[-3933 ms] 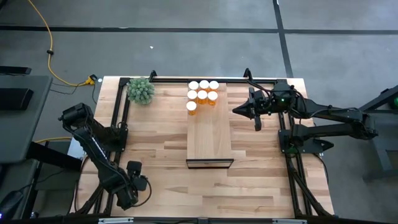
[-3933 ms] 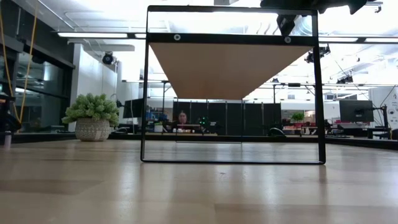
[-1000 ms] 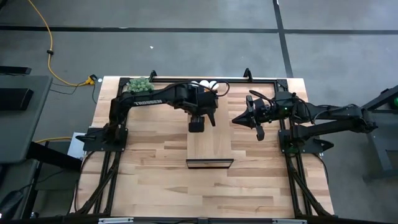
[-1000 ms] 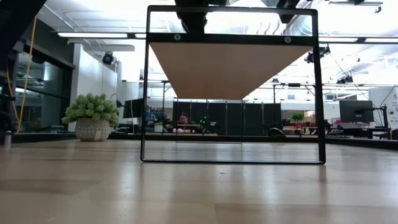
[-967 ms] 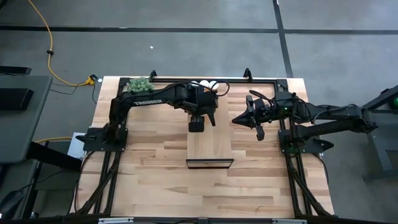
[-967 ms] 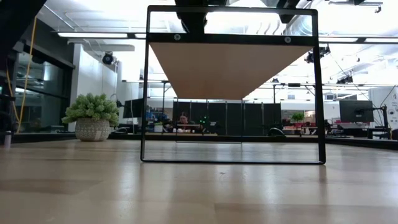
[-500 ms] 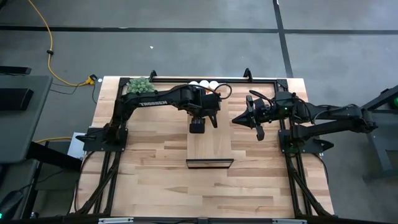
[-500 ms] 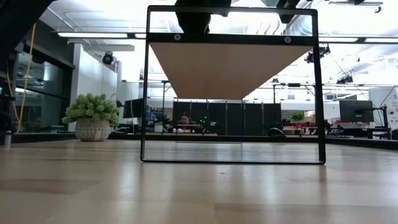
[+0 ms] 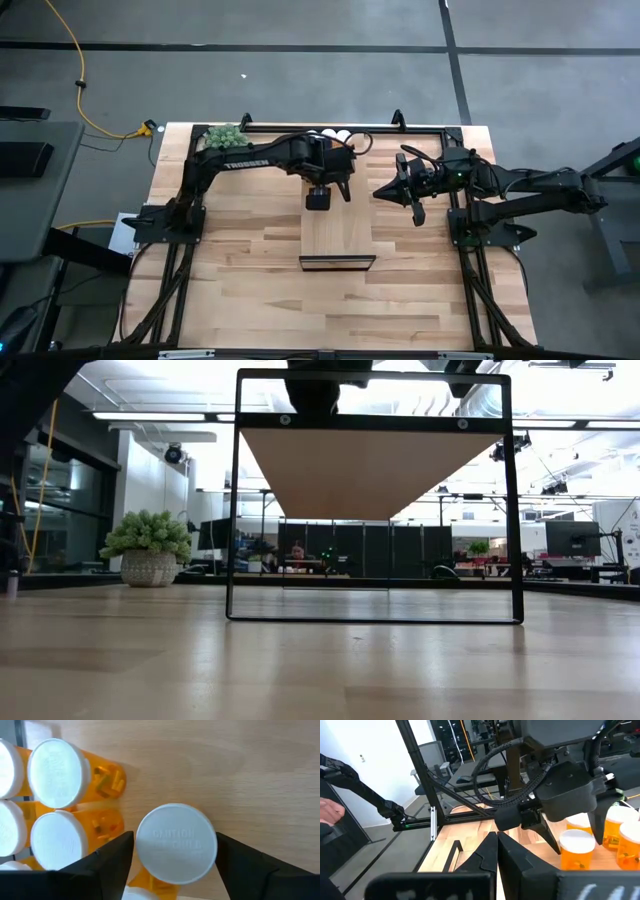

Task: Pick and place medicine bottles onto shelf by color
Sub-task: Put the orange pill bottle on the shelf

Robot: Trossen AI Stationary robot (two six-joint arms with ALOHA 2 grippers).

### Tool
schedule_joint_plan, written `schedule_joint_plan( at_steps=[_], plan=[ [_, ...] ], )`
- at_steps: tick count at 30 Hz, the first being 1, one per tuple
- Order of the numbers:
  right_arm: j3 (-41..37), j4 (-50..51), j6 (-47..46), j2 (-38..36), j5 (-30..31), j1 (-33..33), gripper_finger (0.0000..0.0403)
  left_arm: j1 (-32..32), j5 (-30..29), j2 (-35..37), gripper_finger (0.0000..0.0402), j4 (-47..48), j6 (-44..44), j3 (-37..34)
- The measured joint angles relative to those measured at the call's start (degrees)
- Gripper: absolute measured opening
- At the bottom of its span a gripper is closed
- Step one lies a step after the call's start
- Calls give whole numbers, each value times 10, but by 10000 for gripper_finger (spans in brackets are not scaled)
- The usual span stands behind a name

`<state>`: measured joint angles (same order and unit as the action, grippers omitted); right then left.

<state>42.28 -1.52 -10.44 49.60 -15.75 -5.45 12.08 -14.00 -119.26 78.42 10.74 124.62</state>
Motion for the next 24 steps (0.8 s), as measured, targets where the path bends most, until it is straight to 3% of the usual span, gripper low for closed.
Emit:
schedule_joint_plan(
  at_steps=[11, 24],
  plan=[
    [0, 0, 0, 0, 1, 0, 0, 3, -5, 2, 268, -3, 0, 0],
    [0, 0, 0, 0, 3, 0, 0, 3, -63, 3, 268, -4, 11, 0]
  ],
)
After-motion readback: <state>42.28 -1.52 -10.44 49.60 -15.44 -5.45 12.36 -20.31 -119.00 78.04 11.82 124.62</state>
